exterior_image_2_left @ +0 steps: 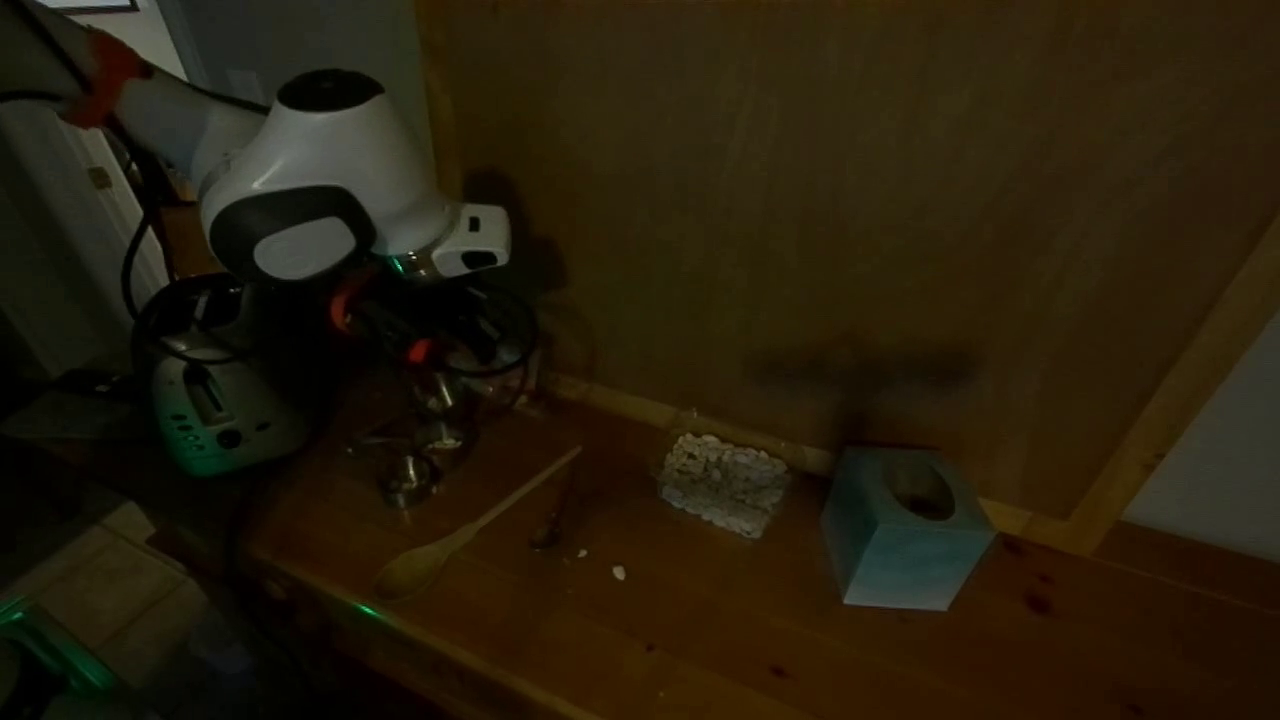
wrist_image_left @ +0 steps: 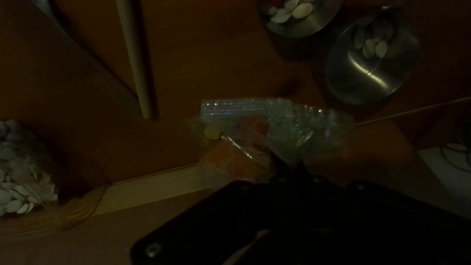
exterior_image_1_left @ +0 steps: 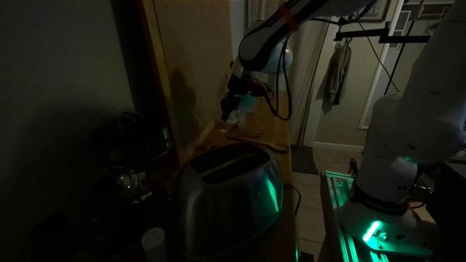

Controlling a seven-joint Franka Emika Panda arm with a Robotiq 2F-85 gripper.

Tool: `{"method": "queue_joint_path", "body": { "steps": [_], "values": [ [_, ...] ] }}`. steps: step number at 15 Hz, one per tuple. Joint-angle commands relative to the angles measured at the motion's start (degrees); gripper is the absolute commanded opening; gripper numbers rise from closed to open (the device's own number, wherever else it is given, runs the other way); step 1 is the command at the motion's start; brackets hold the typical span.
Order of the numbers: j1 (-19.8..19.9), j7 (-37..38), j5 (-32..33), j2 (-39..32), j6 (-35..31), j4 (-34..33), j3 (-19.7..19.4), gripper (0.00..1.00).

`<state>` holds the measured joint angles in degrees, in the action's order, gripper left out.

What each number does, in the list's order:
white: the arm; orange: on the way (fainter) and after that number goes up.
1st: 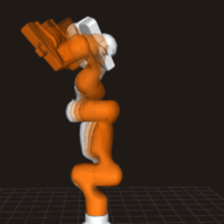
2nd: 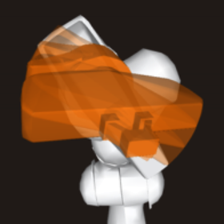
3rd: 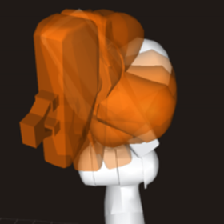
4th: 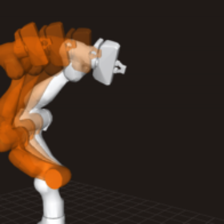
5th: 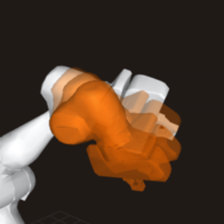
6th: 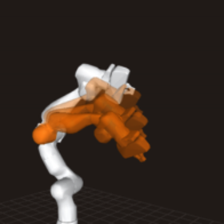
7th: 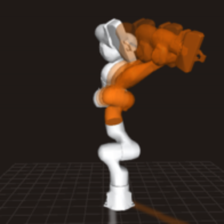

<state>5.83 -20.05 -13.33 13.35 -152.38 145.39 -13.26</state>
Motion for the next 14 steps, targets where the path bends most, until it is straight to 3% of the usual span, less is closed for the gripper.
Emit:
{"method": "queue_joint_path", "body": {
  "steps": [1,14],
  "values": [
    [-0.9,-2.4,-0.4,4.8,5.0,1.4,-1.1,0.04],
    [-3.2,-8.5,-2.6,11.9,18.3,2.6,-3.1,0.04]
  ]
}}
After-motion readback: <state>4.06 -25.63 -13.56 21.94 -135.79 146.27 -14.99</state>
